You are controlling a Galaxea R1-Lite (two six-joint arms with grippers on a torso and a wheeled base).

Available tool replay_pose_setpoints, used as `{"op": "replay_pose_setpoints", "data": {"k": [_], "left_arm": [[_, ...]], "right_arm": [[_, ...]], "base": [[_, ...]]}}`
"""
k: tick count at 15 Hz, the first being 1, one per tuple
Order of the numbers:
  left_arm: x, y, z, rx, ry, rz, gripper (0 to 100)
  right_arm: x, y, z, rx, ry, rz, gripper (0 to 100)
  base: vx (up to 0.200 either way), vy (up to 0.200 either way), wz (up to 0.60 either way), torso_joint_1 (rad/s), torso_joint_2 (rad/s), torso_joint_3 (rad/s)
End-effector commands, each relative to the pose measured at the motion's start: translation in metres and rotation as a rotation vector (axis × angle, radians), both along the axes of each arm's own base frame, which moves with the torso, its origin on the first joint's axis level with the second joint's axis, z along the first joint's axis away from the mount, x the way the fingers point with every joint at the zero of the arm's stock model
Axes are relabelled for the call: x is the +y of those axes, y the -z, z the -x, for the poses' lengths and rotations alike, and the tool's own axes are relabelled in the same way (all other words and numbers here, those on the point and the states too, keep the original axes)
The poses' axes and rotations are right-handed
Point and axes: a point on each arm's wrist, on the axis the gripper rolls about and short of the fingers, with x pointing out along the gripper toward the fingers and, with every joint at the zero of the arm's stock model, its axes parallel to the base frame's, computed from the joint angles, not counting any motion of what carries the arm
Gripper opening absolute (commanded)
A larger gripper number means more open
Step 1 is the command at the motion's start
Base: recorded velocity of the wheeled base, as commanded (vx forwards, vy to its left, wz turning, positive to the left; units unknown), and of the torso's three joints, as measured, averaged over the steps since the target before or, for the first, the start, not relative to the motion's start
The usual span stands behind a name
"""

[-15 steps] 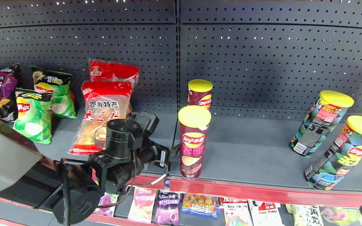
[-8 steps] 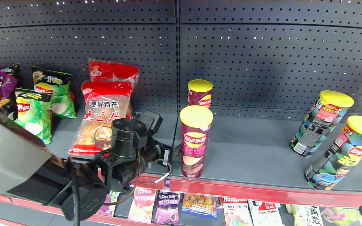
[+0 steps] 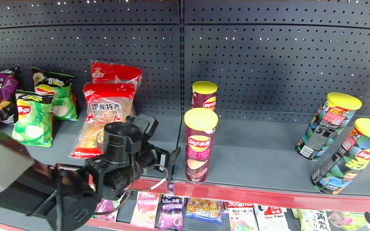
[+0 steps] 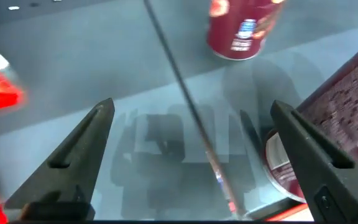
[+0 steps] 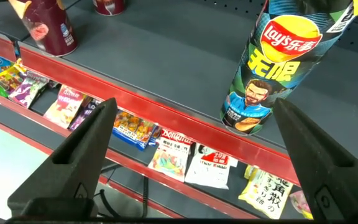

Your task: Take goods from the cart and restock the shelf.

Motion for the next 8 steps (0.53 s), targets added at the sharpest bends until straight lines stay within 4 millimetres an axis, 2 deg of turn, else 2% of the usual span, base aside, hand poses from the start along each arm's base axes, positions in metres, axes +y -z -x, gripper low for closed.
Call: {"op": "replay_pose_setpoints", "data": {"k": [1,2,4,5,6,8], "left_arm": [[0.055,-0.031,0.032,-0.060,-0.098,0.039,100],[0.081,-0.037,0.050,-0.076,-0.145,0.048,100],[0.122,-0.040,0.102,-0.083,-0.219,0.043,100],[0.131,-0.039,0.116,-0.076,-0.237,0.036,100],[0.153,-0.040,0.155,-0.047,-0.293,-0.001,100],[0.172,-0.044,0.194,0.001,-0.355,-0.070,100]], "right_arm": [[0.002,-0.005,-0.007,0.017,0.029,0.013,100],[0.003,-0.003,-0.010,0.037,0.030,0.026,100],[0.003,-0.006,-0.012,0.041,0.043,0.034,100],[0.003,-0.007,-0.012,0.039,0.048,0.037,100],[0.002,-0.010,-0.016,0.052,0.100,0.055,100],[-0.001,-0.007,-0.019,0.072,0.170,0.067,100]], "base": [[0.000,0.000,0.00,0.000,0.00,0.000],[0.000,0.000,0.00,0.000,0.00,0.000],[0.000,0.000,0.00,0.000,0.00,0.000],[0.000,0.000,0.00,0.000,0.00,0.000],[0.000,0.000,0.00,0.000,0.00,0.000],[0.000,0.000,0.00,0.000,0.00,0.000]]}}
